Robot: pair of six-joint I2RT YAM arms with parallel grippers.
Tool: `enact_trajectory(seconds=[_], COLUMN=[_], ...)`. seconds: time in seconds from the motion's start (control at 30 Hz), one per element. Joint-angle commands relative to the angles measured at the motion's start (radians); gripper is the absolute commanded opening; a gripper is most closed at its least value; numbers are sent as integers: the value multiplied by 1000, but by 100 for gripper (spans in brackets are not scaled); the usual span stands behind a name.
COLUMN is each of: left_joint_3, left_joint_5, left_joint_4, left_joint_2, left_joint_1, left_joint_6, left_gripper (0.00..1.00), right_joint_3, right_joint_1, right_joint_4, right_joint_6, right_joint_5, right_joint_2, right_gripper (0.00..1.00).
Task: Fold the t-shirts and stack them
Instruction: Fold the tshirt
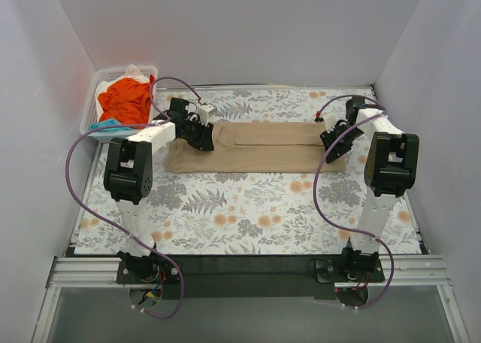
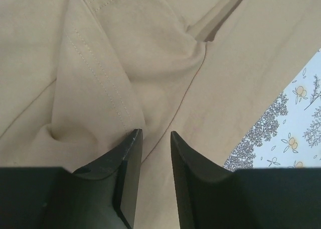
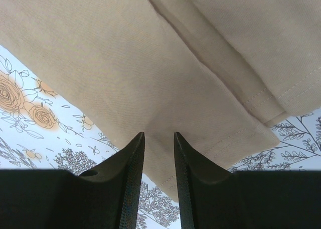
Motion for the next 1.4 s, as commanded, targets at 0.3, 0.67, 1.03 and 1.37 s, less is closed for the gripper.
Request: enact_trajectory(seconds=[0.3, 0.67, 1.03, 1.37], left_joint_3=[96, 24, 2, 33], left_joint_5=[-38, -1, -111, -99], left_joint_4=[82, 180, 106, 77], left_joint_2=[-76, 22, 125, -120], left_joint_1=[10, 73, 82, 84], left_joint_6=[-190, -316, -327, -342], left_gripper=[26, 14, 11, 27], right_joint_3=[162, 174, 182, 244], right_joint_1=[4, 4, 5, 4], right_joint_4=[-32, -30, -32, -30], right_joint_6=[47, 71, 78, 99], right_joint_5=[-65, -106, -100, -97], right_joint_2=[-17, 55, 71, 83], right_gripper=[31, 31, 31, 30])
